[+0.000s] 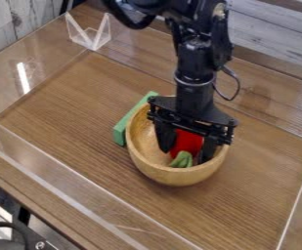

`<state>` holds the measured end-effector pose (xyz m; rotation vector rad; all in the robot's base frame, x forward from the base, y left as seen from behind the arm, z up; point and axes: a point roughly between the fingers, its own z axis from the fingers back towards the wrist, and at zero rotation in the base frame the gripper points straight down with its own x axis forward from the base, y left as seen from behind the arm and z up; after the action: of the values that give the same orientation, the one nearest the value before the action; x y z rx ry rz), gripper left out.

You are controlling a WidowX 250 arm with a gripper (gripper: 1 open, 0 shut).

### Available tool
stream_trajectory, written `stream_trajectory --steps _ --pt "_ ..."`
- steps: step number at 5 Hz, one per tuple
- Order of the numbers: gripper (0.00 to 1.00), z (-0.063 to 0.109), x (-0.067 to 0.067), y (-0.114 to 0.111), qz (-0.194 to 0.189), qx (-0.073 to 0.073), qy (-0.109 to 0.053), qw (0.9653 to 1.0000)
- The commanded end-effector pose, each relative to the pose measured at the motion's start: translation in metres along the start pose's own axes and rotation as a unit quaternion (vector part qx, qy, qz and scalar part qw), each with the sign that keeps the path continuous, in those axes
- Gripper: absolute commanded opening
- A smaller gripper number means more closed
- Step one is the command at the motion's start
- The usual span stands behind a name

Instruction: Put the green block in the brown bowl

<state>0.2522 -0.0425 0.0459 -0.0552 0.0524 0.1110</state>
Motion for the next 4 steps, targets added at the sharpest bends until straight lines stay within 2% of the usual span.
stream_trajectory --steps 1,2,3,4 --pt "0.00 0.014 0.007 0.006 -0.009 -0.006 -0.027 0.9996" --pt "0.00 0.026 0.009 0.018 0.018 -0.007 -0.032 0.9993" --pt "1.00 0.030 0.013 0.031 0.044 -0.011 -0.033 0.9984" --pt "1.00 0.029 0.005 0.043 0.074 -0.007 -0.030 0.9968"
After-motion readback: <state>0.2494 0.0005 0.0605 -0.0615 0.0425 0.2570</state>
